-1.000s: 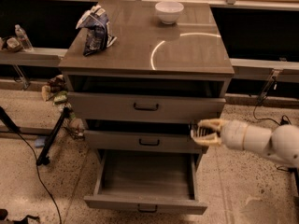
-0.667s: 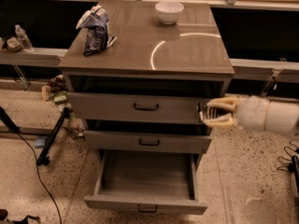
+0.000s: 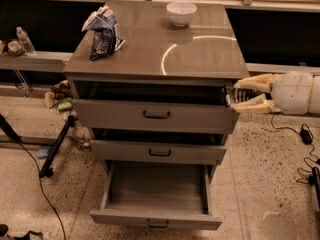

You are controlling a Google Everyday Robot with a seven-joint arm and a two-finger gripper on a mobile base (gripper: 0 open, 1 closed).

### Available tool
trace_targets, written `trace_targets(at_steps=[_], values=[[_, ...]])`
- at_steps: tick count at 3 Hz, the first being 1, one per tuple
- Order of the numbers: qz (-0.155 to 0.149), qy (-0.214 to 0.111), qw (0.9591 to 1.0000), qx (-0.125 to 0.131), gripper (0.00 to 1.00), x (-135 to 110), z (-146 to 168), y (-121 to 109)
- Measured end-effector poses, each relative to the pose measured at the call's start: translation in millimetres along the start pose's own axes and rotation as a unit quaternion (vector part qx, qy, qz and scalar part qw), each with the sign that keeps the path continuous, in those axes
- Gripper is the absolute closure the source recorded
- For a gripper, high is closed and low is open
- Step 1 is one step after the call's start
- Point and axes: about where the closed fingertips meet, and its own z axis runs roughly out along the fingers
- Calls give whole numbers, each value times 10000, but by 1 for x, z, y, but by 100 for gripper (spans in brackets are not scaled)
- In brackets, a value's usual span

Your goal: Pick rxbar chocolate from bottom drawer and place on counter

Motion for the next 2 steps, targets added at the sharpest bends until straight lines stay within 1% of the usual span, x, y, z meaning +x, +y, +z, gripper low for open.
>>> trace_targets(at_steps=[1,2], values=[[53,49,10000,-61,100,-6,10,-8],[-72,267,9996,-91,100,-9,26,-45]])
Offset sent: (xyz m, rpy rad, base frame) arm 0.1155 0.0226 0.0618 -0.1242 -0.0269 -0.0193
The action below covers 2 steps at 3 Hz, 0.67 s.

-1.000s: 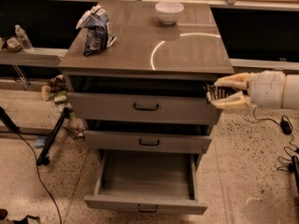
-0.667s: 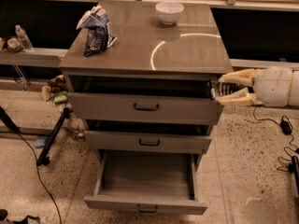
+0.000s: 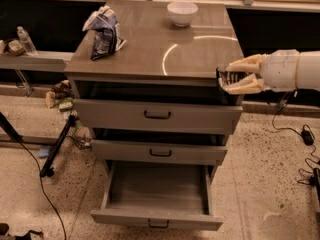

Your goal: Pick rxbar chocolate from bottom drawer and place on counter

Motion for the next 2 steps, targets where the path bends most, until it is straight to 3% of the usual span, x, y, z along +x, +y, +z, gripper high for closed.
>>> trace_targets(at_steps=[2], values=[[-312,350,9987,-180,100,-5,63,-85]])
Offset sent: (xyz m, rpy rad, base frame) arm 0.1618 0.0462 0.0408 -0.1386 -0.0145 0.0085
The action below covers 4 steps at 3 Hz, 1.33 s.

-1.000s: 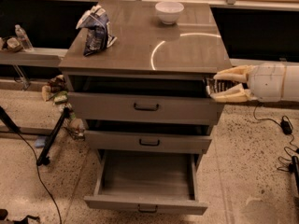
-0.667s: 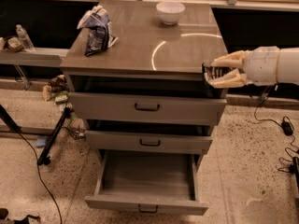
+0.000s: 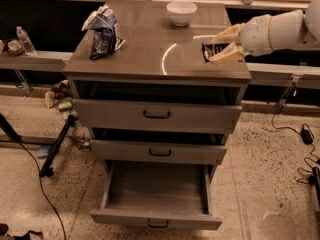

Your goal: Pick rxbar chocolate from bottom drawer and place on counter

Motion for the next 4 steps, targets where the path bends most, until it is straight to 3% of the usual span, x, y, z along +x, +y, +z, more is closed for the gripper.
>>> trace_targets(at_steps=[1,2,3,4], values=[[-127,1,9997,-216,84,-11,39,-19],[-168,-112,9986,-482,61,-22,77,-22],[-182,-181,9979,-593,38,-29,97,-22],[-162,-162,9985,-506,14,-30,95,-26]])
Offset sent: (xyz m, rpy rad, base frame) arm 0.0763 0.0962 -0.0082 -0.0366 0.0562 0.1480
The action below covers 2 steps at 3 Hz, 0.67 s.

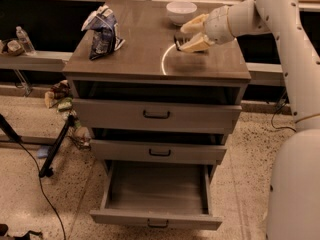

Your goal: Pick rxbar chocolate from bottom drawer and place on counter

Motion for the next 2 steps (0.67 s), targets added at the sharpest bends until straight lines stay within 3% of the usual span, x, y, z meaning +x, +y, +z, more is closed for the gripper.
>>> trace_targets(at_steps=[1,2], values=[[3,-23,9995,326,0,-2,-25,-7],[-1,-53,9983,583,0,-6,-45,-10]])
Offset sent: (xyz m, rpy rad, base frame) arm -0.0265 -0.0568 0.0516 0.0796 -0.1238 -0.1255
